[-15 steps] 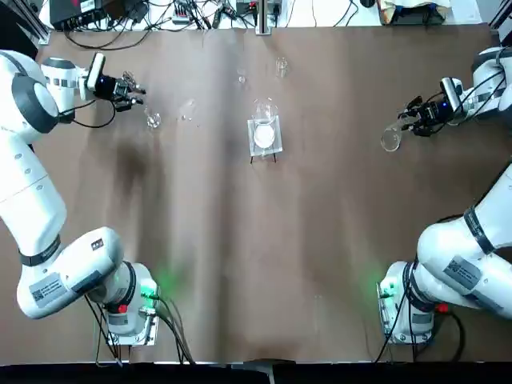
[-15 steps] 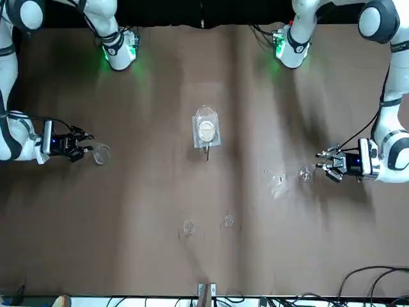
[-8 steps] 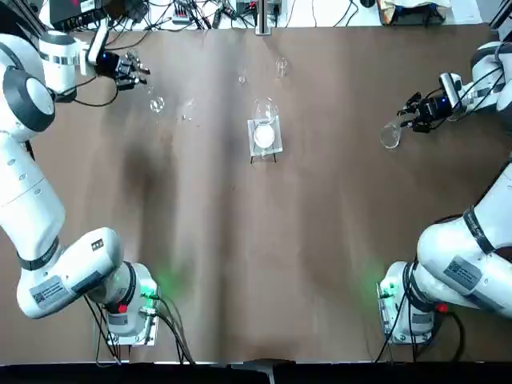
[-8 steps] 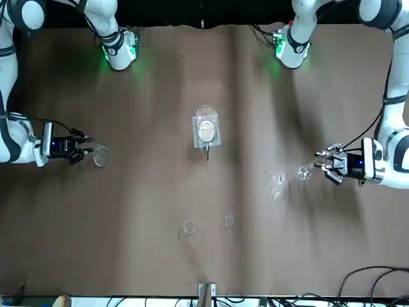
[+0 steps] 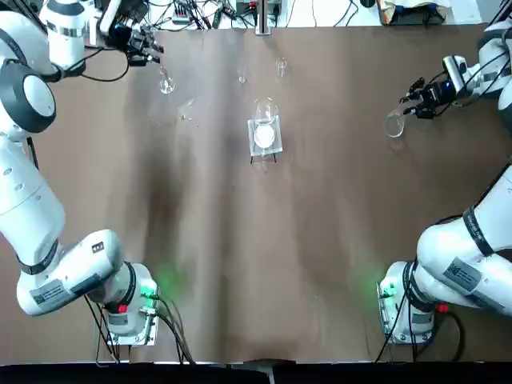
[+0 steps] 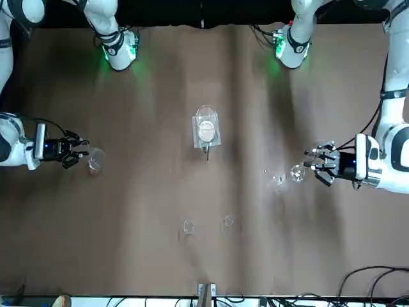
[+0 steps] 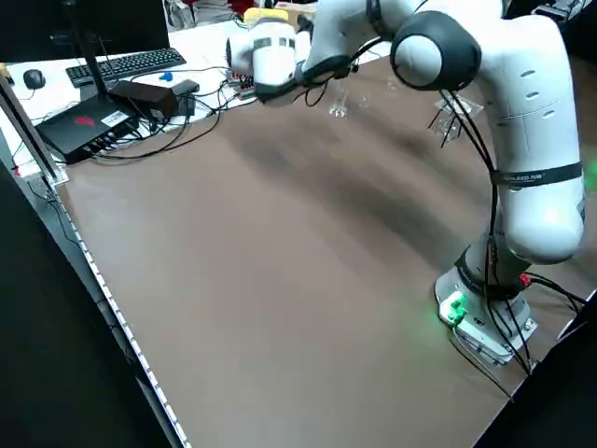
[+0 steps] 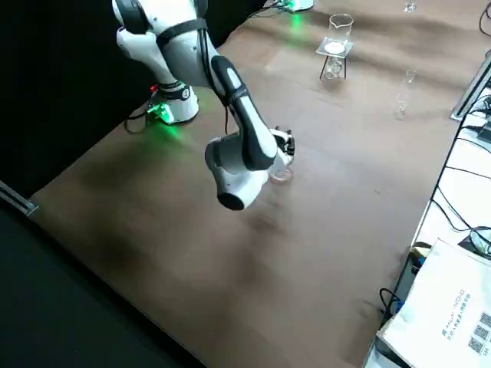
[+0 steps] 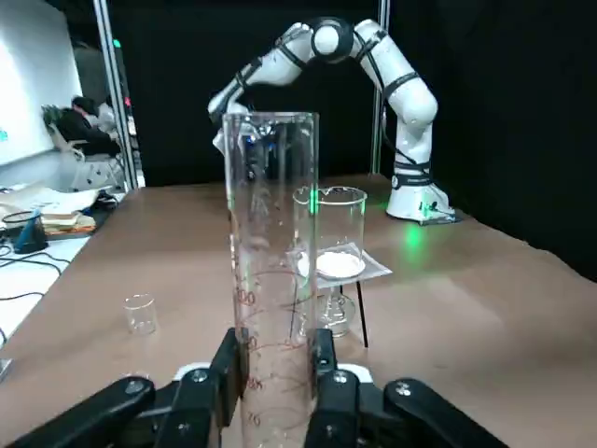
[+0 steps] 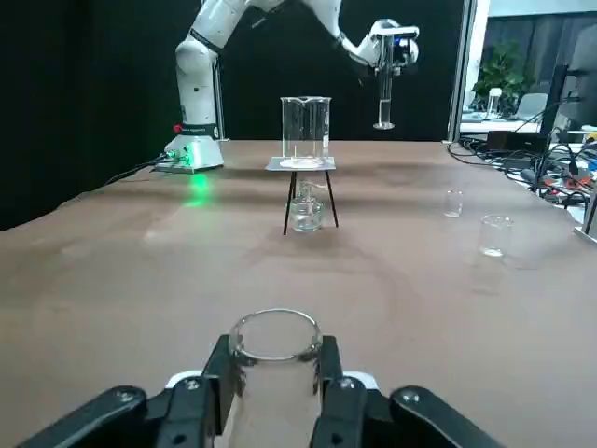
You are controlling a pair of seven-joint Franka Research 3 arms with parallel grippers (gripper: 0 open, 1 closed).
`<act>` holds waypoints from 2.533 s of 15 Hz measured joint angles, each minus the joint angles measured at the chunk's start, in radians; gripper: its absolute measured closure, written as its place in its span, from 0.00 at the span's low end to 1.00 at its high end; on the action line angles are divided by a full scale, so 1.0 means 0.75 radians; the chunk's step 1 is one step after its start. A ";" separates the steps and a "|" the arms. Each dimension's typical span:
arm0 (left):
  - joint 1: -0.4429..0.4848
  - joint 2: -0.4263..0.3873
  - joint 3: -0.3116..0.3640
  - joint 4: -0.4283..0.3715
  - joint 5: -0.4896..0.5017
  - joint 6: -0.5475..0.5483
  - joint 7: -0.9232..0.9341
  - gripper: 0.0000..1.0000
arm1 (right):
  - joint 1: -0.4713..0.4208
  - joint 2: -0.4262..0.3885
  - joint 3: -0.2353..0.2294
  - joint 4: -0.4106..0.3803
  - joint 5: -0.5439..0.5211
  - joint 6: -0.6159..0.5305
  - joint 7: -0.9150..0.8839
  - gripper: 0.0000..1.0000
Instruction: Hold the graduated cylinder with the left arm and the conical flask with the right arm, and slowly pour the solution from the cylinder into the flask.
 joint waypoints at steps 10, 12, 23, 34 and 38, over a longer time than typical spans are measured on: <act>-0.394 -0.224 -0.002 -0.005 0.242 0.293 -0.385 0.66 | 0.165 -0.376 -0.002 0.009 -0.089 0.086 0.430 0.61; -0.469 -0.246 -0.002 -0.006 0.294 0.338 -0.484 0.66 | 0.221 -0.451 -0.002 0.006 -0.120 0.096 0.533 0.61; -0.727 -0.295 -0.002 -0.008 0.518 0.455 -0.792 0.66 | 0.407 -0.634 -0.001 -0.001 -0.203 0.142 0.890 0.61; -0.937 -0.301 -0.001 -0.009 0.791 0.583 -0.968 0.66 | 0.540 -0.693 -0.001 -0.001 -0.292 0.257 1.120 0.61; -0.978 -0.301 -0.002 -0.009 0.914 0.589 -1.048 0.66 | 0.666 -0.701 0.001 -0.001 -0.326 0.319 1.269 0.61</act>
